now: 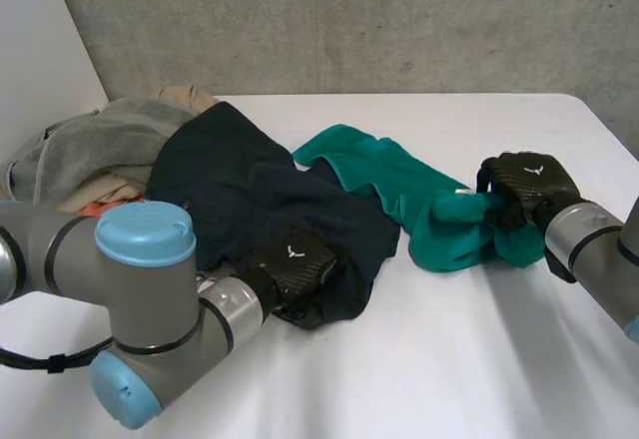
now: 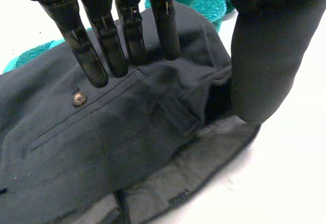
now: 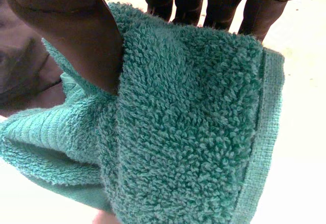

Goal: Fold the laundry.

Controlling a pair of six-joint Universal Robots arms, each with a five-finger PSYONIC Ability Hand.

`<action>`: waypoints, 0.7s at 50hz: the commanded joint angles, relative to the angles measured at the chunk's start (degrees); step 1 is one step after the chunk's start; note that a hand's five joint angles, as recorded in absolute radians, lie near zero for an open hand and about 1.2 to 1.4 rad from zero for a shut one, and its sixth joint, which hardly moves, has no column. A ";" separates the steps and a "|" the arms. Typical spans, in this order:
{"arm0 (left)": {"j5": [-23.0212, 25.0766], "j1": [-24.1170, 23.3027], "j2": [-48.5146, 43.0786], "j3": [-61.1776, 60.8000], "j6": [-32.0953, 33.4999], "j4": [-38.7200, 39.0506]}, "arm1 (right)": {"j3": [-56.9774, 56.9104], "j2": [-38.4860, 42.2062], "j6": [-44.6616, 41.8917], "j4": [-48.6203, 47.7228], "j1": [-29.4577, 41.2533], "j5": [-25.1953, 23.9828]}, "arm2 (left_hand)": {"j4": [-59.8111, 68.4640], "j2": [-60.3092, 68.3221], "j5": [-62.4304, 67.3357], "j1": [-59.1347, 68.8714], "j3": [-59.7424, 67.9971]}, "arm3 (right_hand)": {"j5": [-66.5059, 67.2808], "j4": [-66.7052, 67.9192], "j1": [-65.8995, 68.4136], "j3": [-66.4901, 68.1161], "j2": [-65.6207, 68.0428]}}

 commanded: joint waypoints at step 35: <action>-27.80 34.28 -5.74 42.17 -2.63 9.62 | 0.99 -2.26 -0.06 -0.33 0.96 -0.50 | 49.24 49.37 49.31 48.94 49.34 | 15.16 11.59 20.23 12.56 13.53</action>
